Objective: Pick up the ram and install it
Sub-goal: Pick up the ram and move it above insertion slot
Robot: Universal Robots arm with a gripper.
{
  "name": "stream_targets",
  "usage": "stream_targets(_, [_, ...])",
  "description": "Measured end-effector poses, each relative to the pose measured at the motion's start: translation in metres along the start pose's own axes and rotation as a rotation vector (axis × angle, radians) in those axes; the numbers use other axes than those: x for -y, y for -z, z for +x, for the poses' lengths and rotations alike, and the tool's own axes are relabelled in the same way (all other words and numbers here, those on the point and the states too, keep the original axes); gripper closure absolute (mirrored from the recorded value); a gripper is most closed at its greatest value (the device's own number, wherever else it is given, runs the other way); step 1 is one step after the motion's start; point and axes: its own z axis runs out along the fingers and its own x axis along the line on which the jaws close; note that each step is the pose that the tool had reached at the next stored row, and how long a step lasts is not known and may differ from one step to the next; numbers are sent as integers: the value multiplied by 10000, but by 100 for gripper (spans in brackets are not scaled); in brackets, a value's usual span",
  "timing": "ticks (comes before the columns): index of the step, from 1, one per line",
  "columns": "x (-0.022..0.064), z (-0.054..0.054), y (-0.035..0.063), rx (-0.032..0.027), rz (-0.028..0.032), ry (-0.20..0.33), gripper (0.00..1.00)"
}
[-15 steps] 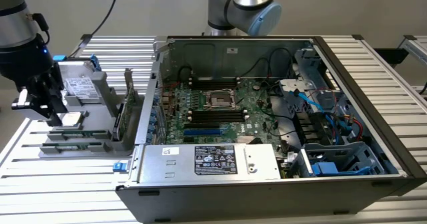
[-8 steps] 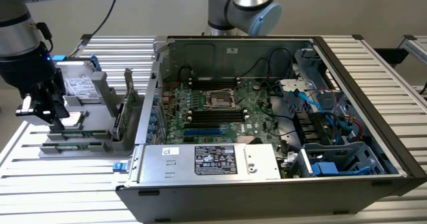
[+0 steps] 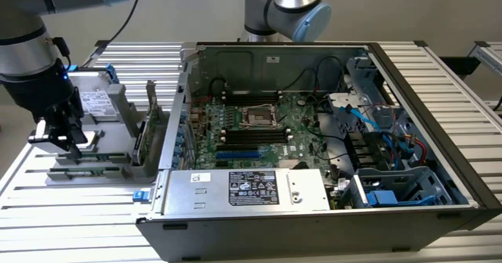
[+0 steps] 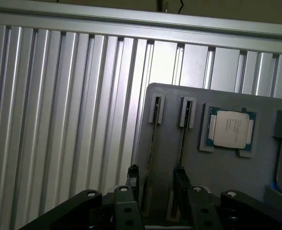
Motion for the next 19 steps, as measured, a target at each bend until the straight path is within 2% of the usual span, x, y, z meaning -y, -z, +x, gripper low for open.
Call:
stream_targets(8, [63, 10, -143, 1, 0, 0, 58])
stream_targets(19, [79, -4, -342, 1, 0, -5, 58])
